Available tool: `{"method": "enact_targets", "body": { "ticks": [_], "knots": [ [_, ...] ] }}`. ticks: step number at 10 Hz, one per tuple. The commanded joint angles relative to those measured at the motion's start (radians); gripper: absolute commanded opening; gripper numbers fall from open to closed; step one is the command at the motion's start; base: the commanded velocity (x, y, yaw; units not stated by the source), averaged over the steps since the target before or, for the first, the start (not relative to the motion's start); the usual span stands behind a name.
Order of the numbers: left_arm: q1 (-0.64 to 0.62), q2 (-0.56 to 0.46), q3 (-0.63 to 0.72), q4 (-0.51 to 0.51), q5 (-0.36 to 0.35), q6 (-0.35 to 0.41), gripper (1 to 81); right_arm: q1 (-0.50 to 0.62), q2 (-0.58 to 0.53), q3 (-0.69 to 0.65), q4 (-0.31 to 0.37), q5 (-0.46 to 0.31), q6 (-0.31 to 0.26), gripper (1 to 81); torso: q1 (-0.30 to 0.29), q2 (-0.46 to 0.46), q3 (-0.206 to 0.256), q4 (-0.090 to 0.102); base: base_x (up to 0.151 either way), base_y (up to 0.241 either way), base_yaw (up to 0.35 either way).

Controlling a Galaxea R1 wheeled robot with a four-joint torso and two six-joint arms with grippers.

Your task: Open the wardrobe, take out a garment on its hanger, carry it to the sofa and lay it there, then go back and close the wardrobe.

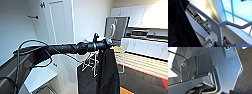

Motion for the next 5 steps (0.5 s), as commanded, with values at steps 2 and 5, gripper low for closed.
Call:
{"method": "enact_targets", "body": {
  "ticks": [2, 5],
  "knots": [
    [-0.191, 0.006, 0.009, 0.025, -0.031, 0.014, 1.0, 0.041, 0.004, 0.002, 0.003, -0.058, -0.004, 81.1, 0.0, 0.0, 0.0, 0.0, 0.0, 0.0, -0.353],
    [-0.189, 0.005, 0.012, 0.03, -0.031, 0.014, 1.0, 0.039, 0.004, 0.002, 0.006, -0.058, -0.004, 81.1, 0.0, 0.0, 0.0, 0.0, 0.0, 0.0, -0.353]
  ]
}}
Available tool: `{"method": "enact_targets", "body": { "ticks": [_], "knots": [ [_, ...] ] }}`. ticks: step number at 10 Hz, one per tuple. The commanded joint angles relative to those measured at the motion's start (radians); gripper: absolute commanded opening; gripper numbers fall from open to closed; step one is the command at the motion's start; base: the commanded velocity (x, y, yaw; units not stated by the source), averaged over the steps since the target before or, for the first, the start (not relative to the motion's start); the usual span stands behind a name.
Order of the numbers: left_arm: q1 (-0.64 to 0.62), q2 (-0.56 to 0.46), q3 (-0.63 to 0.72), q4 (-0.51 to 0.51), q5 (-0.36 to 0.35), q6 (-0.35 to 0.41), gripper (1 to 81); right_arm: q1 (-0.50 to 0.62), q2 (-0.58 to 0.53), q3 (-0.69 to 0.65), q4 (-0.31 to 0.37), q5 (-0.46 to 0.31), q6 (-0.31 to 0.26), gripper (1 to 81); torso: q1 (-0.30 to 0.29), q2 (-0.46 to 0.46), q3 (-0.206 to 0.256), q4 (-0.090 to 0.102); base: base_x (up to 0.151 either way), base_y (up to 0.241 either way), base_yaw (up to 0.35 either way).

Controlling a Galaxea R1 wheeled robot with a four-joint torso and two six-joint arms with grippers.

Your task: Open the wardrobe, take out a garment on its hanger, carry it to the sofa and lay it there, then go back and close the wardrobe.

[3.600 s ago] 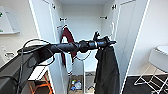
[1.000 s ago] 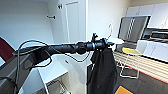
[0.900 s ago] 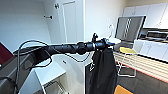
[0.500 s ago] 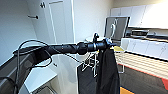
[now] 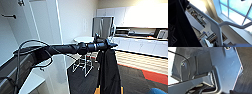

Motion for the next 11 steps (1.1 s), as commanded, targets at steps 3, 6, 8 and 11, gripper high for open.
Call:
{"method": "enact_targets", "body": {
  "ticks": [3, 6, 8, 11],
  "knots": [
    [-0.191, -0.01, 0.018, 0.028, -0.035, 0.014, 1.0, 0.036, 0.003, 0.002, 0.006, -0.054, -0.003, 81.1, 0.0, 0.0, 0.0, 0.0, 0.0, 0.0, -0.353],
    [-0.19, -0.022, 0.023, 0.028, -0.035, 0.014, 1.0, 0.039, 0.004, 0.002, 0.006, -0.054, -0.003, 81.1, 0.0, 0.0, 0.0, 0.0, 0.0, 0.0, -0.346],
    [-0.19, -0.025, 0.024, 0.028, -0.035, 0.014, 1.0, 0.04, 0.004, 0.005, 0.006, -0.056, -0.003, 81.1, 0.0, 0.0, 0.0, 0.0, 0.0, 0.0, -0.31],
    [-0.19, -0.025, 0.026, 0.029, -0.035, 0.014, 1.0, 0.04, 0.004, 0.005, 0.005, -0.056, -0.003, 81.1, 0.0, 0.0, 0.0, 0.0, 0.0, 0.0, -0.246]
  ]
}}
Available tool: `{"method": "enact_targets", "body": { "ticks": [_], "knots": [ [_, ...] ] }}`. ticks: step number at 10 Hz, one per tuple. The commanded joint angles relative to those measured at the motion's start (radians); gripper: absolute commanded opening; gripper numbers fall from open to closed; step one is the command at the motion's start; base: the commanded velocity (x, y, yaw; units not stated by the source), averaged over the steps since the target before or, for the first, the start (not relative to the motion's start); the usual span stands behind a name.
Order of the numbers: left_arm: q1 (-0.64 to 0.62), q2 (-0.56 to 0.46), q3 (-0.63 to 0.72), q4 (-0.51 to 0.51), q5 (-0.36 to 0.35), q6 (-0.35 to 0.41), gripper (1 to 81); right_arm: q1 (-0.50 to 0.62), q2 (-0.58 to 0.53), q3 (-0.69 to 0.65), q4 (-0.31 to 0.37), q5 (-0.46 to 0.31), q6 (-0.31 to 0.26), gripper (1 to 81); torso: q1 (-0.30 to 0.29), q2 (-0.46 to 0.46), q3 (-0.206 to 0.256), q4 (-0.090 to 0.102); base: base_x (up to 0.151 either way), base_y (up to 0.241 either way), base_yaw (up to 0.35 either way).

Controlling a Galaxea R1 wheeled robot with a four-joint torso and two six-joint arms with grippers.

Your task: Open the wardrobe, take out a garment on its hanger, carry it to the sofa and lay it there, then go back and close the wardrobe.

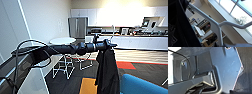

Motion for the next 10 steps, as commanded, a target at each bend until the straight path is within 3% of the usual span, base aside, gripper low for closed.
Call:
{"method": "enact_targets", "body": {
  "ticks": [1, 10],
  "knots": [
    [-0.191, -0.004, 0.001, 0.028, -0.036, 0.014, 1.0, 0.04, 0.003, 0.006, 0.004, -0.053, -0.002, 81.1, 0.0, 0.0, 0.0, 0.0, 0.0, 0.0, -0.181],
    [-0.188, 0.005, 0.006, 0.027, -0.012, 0.014, 1.0, 0.04, 0.005, 0.006, 0.006, -0.053, -0.002, 81.1, 0.0, 0.0, 0.0, 0.0, 0.0, 0.0, -0.208]
  ]
}}
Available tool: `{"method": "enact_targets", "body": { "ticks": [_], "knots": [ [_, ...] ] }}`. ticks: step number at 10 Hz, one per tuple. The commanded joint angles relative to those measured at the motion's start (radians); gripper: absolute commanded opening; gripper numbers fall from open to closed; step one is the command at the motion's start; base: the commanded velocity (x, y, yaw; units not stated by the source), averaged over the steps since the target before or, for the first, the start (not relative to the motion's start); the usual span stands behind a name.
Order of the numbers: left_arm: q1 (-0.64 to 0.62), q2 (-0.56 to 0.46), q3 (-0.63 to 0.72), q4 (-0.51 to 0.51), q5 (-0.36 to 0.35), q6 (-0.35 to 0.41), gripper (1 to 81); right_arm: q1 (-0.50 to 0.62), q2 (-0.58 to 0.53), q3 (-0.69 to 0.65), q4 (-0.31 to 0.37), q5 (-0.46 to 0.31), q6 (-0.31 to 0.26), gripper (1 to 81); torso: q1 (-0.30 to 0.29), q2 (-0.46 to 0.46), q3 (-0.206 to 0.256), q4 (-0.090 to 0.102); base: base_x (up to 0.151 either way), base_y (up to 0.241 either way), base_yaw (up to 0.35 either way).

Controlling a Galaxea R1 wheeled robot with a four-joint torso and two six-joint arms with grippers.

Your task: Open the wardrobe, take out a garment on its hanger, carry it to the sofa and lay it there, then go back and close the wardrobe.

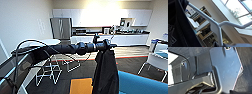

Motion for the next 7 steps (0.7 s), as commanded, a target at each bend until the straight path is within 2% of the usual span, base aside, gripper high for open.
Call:
{"method": "enact_targets", "body": {
  "ticks": [1, 4, 7],
  "knots": [
    [-0.185, 0.006, 0.005, 0.026, -0.029, 0.014, 1.0, 0.04, 0.005, 0.006, 0.006, -0.056, -0.002, 81.1, 0.0, 0.0, 0.0, 0.0, 0.0, 0.0, -0.237],
    [-0.146, 0.023, -0.012, 0.036, -0.009, 0.017, 1.0, 0.04, 0.008, 0.005, 0.004, -0.058, -0.002, 81.1, 0.0, 0.0, 0.0, 0.0, 0.0, 0.0, -0.237],
    [-0.092, 0.048, -0.047, 0.09, 0.046, 0.016, 1.0, 0.043, 0.011, 0.005, 0.003, -0.058, -0.004, 81.1, 0.0, 0.0, 0.0, 0.0, 0.0, 0.0, -0.238]
  ]
}}
